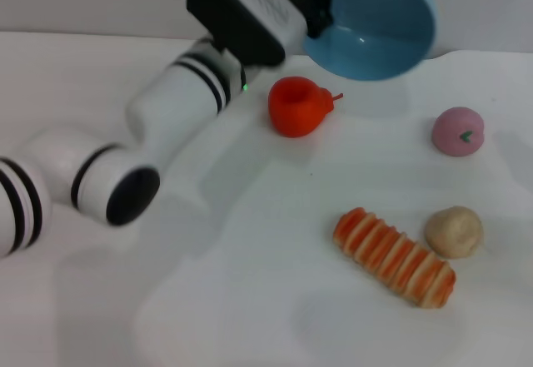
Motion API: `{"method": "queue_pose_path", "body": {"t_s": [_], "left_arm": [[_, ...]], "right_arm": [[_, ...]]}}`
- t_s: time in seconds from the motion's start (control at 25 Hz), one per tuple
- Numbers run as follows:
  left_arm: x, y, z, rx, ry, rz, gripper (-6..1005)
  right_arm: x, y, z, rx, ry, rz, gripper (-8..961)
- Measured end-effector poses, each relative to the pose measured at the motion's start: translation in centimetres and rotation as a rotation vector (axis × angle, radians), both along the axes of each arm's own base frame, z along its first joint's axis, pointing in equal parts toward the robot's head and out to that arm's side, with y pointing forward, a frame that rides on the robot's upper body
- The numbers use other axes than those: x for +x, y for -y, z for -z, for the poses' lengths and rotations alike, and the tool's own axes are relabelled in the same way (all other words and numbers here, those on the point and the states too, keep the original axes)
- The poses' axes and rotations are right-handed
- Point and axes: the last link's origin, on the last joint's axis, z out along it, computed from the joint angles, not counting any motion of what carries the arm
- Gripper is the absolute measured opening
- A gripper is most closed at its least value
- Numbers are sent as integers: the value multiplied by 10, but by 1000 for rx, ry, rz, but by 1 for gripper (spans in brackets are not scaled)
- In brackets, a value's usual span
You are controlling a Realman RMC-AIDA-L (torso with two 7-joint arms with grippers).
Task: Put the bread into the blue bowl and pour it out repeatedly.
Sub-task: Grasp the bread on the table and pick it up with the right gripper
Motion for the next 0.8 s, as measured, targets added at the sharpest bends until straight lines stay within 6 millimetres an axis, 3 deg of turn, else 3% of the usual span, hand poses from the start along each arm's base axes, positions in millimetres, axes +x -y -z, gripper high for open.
{"method": "queue_pose_path", "body": {"t_s": [0.36, 0.56, 0.72, 0.8], "left_arm": [[-10, -41, -31, -151, 141, -410, 0], [-13, -45, -57, -246, 185, -525, 0], [-20, -42, -85, -375, 110, -672, -1], [-21, -40, -88, -396, 96, -703, -1]], "right_arm": [[-17, -12, 14, -81, 105, -95, 393], [-30, -18, 31, -239, 229, -192, 393], [-49, -30, 40, -450, 323, -263, 393], [-52, -33, 39, -486, 343, -266, 392]]}}
